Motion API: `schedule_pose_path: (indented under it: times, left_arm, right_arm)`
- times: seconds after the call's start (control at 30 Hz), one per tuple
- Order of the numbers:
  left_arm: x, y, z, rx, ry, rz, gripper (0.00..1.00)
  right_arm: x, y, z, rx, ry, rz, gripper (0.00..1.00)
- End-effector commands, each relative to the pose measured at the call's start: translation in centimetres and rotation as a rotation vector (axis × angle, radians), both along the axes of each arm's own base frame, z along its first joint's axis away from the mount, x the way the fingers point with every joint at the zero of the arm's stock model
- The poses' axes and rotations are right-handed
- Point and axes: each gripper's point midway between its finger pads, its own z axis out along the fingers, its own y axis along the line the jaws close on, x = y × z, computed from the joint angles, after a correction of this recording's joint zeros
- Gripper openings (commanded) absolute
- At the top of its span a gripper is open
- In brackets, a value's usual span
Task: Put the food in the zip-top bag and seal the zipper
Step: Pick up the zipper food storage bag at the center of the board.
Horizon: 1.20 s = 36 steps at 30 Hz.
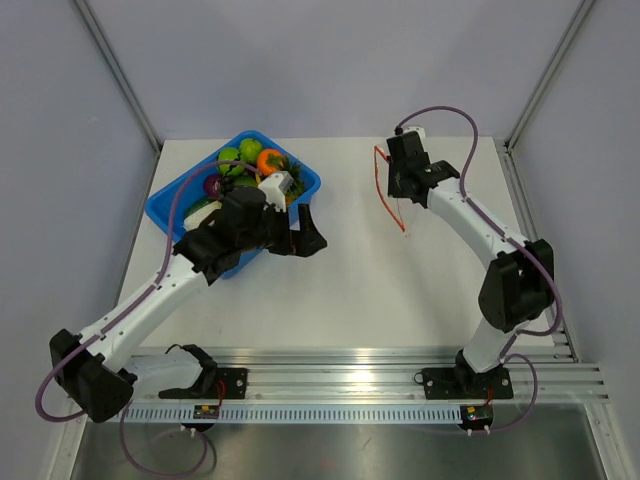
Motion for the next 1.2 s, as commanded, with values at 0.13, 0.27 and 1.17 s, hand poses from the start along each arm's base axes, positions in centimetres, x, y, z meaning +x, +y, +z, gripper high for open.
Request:
schedule_pose_path:
  times: [0.13,0.27,1.17]
  left_arm:
    - [0.4,-6.7,1.1,-0.151,-0.032,-0.071,0.96]
    - [1.7,-7.6,-0.6,-0.101,-0.043,-0.045,0.96]
    - [5.7,-16.7,-2.4,-0.14,0.007,-0.124,0.63]
  right_arm:
    - [-9.6,4.4,2.3,0.374,0.231,-0.048,0.0]
    - [-12.0,5.4,3.4,0.44,0.253,-0.019,0.0]
    - [-19.2,5.4,6.7,0.539,0.293,0.111,0.0]
